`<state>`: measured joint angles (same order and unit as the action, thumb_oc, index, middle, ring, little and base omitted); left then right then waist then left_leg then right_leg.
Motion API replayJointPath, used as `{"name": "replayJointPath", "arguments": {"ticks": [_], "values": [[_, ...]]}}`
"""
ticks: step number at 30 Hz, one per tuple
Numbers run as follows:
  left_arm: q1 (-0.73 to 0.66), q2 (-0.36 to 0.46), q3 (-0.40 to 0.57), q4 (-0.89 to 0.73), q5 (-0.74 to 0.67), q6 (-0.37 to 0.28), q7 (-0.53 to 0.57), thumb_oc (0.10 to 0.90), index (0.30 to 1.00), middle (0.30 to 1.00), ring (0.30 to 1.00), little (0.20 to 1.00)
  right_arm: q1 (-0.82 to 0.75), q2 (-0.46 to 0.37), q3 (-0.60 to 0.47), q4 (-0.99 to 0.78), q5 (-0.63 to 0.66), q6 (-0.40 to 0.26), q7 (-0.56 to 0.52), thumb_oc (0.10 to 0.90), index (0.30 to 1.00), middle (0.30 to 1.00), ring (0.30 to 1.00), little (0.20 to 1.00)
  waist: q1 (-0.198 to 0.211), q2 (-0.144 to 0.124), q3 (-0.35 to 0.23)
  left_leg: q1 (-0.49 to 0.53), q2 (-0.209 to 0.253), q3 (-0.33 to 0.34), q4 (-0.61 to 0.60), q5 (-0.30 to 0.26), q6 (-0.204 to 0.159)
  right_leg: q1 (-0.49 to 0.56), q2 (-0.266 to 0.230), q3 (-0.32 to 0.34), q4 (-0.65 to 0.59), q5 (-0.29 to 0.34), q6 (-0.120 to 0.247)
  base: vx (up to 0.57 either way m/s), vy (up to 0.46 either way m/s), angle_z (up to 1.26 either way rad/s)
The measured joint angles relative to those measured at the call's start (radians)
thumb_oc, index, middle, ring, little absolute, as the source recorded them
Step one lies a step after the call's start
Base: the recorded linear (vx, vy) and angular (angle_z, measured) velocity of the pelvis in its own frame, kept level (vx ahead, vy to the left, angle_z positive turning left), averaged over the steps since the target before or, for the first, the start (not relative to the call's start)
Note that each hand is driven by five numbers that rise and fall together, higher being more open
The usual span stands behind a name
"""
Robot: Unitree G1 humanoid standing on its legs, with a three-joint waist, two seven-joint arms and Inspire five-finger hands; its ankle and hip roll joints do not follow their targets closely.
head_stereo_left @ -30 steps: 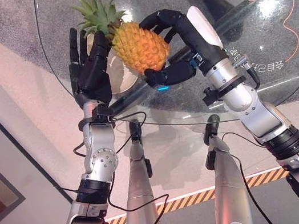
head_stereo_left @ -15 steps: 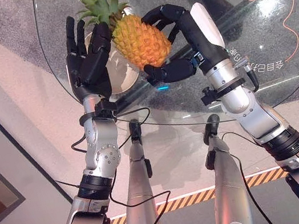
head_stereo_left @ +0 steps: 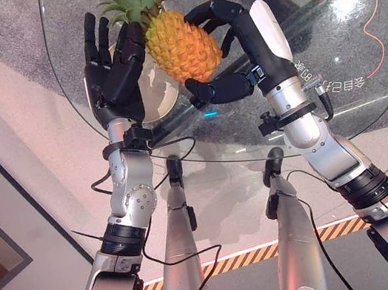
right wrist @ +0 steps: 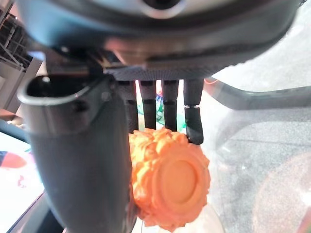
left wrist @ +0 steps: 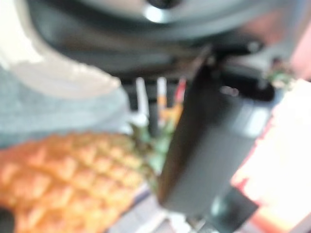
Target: Pick up the fruit to the plate
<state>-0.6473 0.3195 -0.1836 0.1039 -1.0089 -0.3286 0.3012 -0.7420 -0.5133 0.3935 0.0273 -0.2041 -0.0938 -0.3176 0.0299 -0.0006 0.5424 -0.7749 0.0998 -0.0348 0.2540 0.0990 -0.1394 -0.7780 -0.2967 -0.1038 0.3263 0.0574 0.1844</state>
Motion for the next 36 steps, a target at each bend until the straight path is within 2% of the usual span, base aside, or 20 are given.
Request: {"name": "replayJointPath", "arguments": {"ticks": [20,36], "values": [[-0.012,-0.013,0.003,0.001,0.022,0.0,0.041,0.8,0.9,0.9,0.9,0.9,0.0,0.004,-0.006,0.0,-0.012,0.0,-0.085,0.1,0.3,0.3,0.3,0.2,-0.006,0.0,0.0,0.006,0.002,0.005,-0.01,0.002,0.001,0.0,0.001,0.001,-0.002,0.0,0.0,0.0,0.0,0.0],[-0.012,-0.029,0.014,0.001,0.022,-0.008,0.064,0.8,0.9,0.9,0.9,0.9,0.0,0.012,-0.024,0.0,-0.012,0.0,-0.096,0.1,0.3,0.3,0.3,0.2,-0.005,0.0,0.0,0.007,0.002,0.005,-0.01,0.002,0.001,0.001,0.001,0.001,-0.001,0.0,0.0,0.0,0.0,0.0]]}}
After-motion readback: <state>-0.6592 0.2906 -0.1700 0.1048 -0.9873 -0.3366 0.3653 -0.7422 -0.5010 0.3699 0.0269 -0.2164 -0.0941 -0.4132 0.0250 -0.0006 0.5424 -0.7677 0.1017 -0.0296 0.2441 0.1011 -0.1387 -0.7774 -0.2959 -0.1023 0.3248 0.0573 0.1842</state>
